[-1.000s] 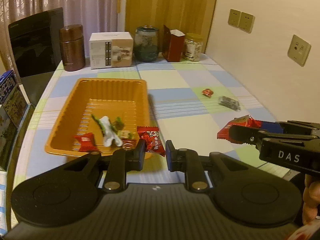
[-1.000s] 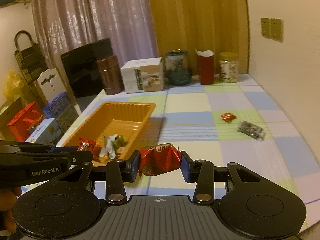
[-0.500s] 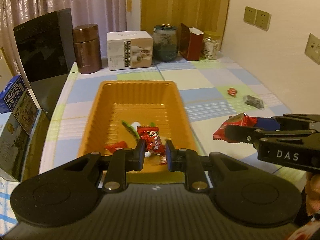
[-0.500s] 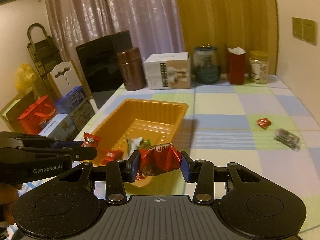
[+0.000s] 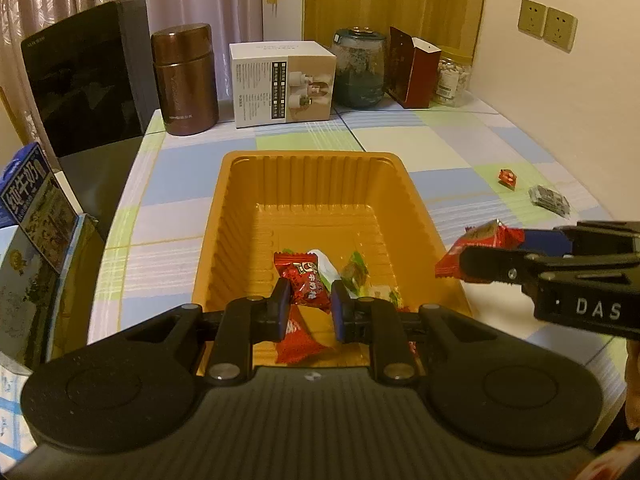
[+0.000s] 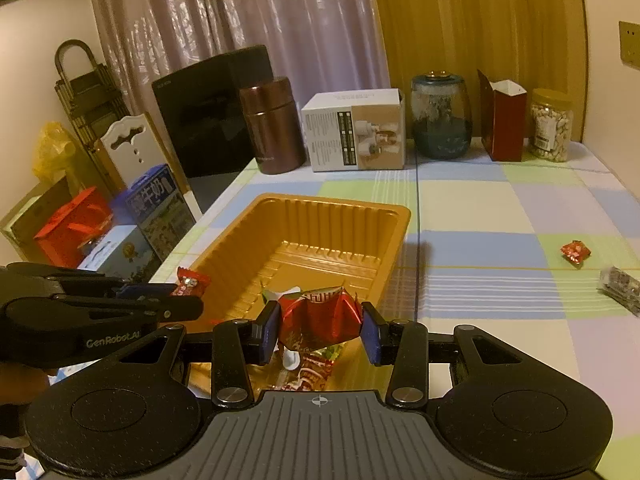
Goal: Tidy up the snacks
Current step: 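Open the left tool to drop the red packet while the right tool releases the red candy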
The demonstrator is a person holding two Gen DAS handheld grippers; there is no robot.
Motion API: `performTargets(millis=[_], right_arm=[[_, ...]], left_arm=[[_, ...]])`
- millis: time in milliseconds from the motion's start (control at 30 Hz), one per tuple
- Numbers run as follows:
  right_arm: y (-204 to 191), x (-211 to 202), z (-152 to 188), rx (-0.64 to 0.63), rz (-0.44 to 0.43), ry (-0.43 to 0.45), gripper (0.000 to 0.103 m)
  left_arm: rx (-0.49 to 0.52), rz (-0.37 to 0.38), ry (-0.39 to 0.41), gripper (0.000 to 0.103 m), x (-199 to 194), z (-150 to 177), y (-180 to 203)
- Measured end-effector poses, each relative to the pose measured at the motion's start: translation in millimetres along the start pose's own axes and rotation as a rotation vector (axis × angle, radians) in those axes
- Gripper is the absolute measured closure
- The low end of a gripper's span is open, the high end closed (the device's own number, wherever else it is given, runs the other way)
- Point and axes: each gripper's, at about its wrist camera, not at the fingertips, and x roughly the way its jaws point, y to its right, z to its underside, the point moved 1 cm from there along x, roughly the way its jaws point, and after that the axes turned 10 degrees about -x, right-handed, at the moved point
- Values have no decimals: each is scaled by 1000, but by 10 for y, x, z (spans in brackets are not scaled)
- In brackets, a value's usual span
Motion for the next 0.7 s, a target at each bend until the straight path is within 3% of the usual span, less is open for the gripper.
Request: performTargets(millis=[67,133,700], right_arm=[[10,56,3,5,-1,-4,60],[24,98,9,11,-3,-8,60],[-18,237,22,35,-51,-1,60]], left_arm=[[-11,6,-6,83,85,-21,-23],[-10,-9,-10,73,145,-22,-39],[-44,-56,-4,72,53,143,-202]])
